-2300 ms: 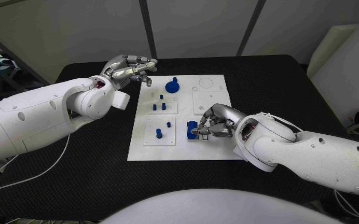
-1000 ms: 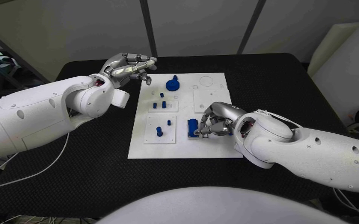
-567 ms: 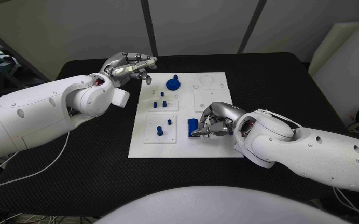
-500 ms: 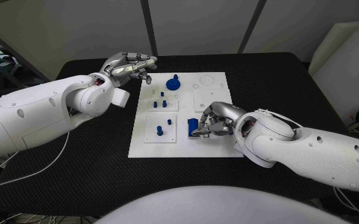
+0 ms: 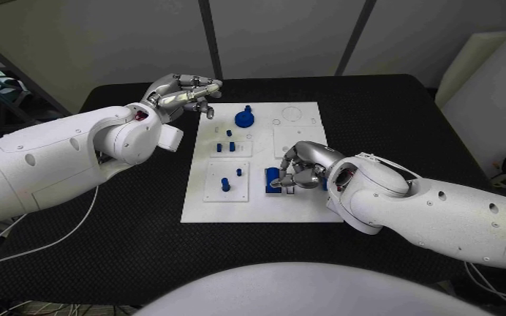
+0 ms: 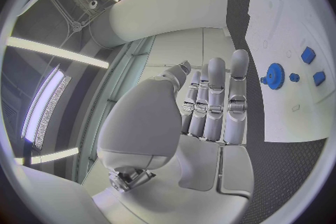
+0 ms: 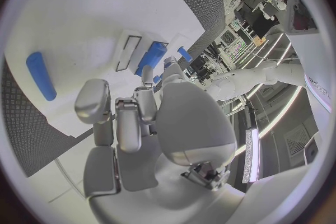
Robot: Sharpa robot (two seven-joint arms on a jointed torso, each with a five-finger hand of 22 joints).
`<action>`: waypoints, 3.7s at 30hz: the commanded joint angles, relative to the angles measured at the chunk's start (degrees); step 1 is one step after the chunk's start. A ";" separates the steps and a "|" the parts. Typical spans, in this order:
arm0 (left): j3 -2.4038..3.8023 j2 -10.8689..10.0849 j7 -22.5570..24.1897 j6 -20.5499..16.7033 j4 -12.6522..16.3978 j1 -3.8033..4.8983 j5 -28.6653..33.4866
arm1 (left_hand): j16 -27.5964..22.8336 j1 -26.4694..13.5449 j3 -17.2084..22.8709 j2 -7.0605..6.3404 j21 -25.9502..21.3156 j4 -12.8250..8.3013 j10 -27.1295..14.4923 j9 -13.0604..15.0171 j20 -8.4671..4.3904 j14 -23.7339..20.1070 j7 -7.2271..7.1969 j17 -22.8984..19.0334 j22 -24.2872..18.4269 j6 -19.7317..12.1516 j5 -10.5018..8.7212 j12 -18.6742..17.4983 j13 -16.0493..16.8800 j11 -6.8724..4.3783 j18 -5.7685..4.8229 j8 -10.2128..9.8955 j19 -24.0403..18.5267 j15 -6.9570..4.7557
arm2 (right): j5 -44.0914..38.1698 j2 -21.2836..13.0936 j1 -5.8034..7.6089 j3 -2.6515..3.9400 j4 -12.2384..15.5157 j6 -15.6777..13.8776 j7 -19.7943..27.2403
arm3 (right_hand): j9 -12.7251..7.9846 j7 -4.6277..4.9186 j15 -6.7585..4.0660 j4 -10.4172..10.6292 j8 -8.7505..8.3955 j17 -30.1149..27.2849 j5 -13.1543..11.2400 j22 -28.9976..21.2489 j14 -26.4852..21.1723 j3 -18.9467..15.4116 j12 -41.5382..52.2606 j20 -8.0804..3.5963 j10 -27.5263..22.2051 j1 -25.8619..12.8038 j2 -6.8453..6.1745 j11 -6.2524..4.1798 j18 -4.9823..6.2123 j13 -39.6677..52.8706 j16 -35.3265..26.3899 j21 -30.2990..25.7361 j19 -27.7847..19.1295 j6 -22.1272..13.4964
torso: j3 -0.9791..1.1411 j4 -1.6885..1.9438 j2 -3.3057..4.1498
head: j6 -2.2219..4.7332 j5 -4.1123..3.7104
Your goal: Assemble the parts on the task board
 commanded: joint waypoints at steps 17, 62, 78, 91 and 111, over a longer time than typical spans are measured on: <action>0.04 0.06 0.06 0.64 0.03 0.07 0.17 | 0.02 -0.06 -0.39 0.73 -0.18 0.07 -0.55 -0.10 0.27 -0.44 0.00 -0.10 -0.15 -0.35 -0.01 0.37 0.08 -0.11 2.81 0.27 0.24 -0.06 | -6.12 0.48 0.07 0.03 -0.36 -1.97 -2.06 | 0.58 -0.84 -0.74 -2.53 0.65 10.21 -1.26 0.41 4.97 1.05 0.68 -0.56 0.83 4.56 1.14 -0.71 -0.87 0.68 0.38 0.32 0.22 0.46 | -0.01 -0.05 -0.08 | 0.01 0.10; 0.03 -0.55 0.10 0.75 0.54 -0.10 0.17 | 0.04 -0.05 -0.39 0.86 -0.24 0.12 -0.63 -0.10 0.28 -0.47 0.00 -0.14 -0.21 -0.39 0.01 0.45 0.07 -0.10 2.81 0.31 0.26 -0.05 | -4.83 -13.81 -0.59 -0.11 2.47 -4.68 -2.28 | -6.17 2.30 1.42 3.97 -13.10 7.74 5.21 -2.93 4.43 -1.94 -4.86 1.37 -1.66 -0.45 0.89 1.93 -0.22 -2.93 -1.10 -2.52 -1.44 0.13 | 0.03 -0.62 -0.09 | 0.96 -3.29; 0.03 -0.69 0.13 0.79 0.51 -0.16 0.17 | 0.05 0.04 -0.38 0.88 -0.28 0.07 -0.67 -0.11 0.28 -0.50 -0.02 -0.16 -0.25 -0.41 0.03 0.50 0.07 -0.11 2.81 0.34 0.27 -0.06 | -5.79 -12.28 -2.61 -0.15 1.67 -0.77 -3.24 | -6.19 2.03 1.28 4.36 -13.33 7.68 5.68 -2.99 4.42 -2.41 -5.01 1.29 -1.69 -0.58 0.40 1.74 -0.20 -2.99 -1.15 -2.62 -1.46 1.40 | 0.02 -0.60 -0.12 | 0.43 -3.05; 0.03 -0.73 0.11 0.87 0.55 -0.21 0.17 | 0.05 0.04 -0.38 0.88 -0.28 0.07 -0.67 -0.11 0.28 -0.50 -0.02 -0.16 -0.25 -0.41 0.03 0.50 0.07 -0.11 2.81 0.34 0.27 -0.06 | -10.32 -10.82 -3.62 -0.16 0.99 1.90 -3.64 | -6.30 1.82 1.00 2.03 -14.02 7.55 4.61 -3.18 4.39 -1.57 -5.20 1.02 -1.84 3.49 -0.12 1.46 -0.17 -3.00 -1.27 -2.85 -1.53 2.27 | -0.01 -0.52 -0.17 | 0.20 -2.98; 0.03 -0.91 0.01 0.95 0.71 -0.25 0.17 | 0.06 0.09 -0.39 0.92 -0.32 0.06 -0.75 -0.11 0.29 -0.54 -0.01 -0.19 -0.30 -0.45 0.03 0.57 0.06 -0.10 2.81 0.37 0.28 -0.05 | -24.42 -7.88 -4.49 -0.20 -0.12 8.18 -4.74 | -6.69 2.25 1.26 -0.94 -15.67 7.36 3.53 -3.94 4.32 -0.71 -5.64 1.17 -2.34 7.52 -1.01 1.77 -0.07 -3.11 -1.49 -3.67 -2.00 2.55 | -0.03 -0.58 -0.16 | 0.24 -2.66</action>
